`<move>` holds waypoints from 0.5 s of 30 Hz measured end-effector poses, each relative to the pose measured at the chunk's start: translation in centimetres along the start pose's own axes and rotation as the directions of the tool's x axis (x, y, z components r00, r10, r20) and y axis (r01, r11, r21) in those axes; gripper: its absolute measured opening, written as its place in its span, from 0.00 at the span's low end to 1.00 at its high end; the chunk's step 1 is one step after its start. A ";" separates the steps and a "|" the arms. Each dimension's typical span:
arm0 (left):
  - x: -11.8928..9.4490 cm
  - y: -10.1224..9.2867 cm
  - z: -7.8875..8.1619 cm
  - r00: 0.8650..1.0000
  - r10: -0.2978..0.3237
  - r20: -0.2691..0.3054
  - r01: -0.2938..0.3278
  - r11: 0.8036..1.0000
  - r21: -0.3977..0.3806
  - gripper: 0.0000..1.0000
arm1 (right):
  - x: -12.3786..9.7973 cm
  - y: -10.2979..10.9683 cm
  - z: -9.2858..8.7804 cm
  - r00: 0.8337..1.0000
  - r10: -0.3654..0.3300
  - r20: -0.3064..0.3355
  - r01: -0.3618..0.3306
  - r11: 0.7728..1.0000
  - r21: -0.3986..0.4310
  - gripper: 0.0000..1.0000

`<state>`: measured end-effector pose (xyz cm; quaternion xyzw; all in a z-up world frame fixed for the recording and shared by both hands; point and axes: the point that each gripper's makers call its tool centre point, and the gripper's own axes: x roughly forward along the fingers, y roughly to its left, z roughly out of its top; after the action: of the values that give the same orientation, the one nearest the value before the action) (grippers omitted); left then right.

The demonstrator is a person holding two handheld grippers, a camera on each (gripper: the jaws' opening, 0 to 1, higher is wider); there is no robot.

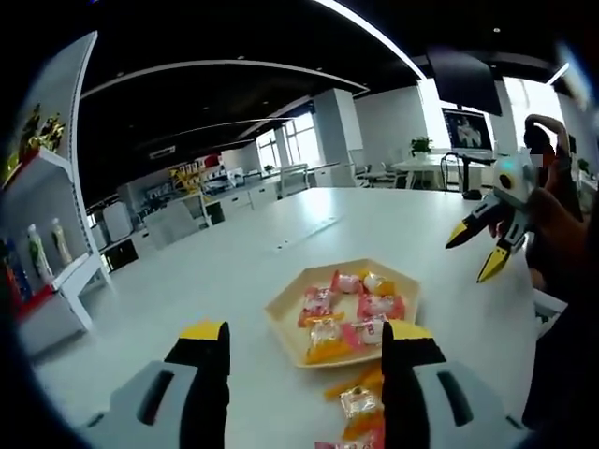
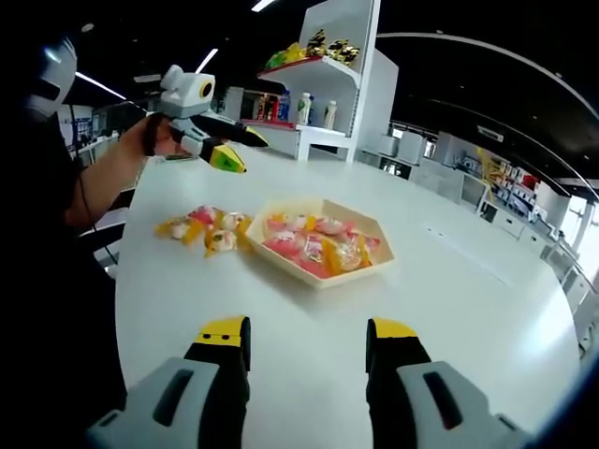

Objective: Pick up the marshmallows scattered on the table and place them into the bowl on the table

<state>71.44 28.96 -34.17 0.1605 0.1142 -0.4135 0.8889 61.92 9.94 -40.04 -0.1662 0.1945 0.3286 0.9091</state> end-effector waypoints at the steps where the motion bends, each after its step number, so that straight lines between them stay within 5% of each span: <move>1: 0.0 -0.2 0.0 1.000 -0.005 -0.003 0.005 1.000 -0.001 0.65 | 0.0 0.1 0.1 1.000 0.006 0.006 -0.006 1.000 0.006 0.49; 15: -0.3 -0.5 -0.2 1.000 -0.018 -0.002 0.018 1.000 0.021 0.65 | -0.1 0.1 -0.1 1.000 0.008 0.007 -0.008 1.000 0.014 0.49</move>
<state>70.80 28.94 -34.35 0.1690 0.1121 -0.4226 0.8833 61.80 9.92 -40.08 -0.1579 0.1943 0.3315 0.9096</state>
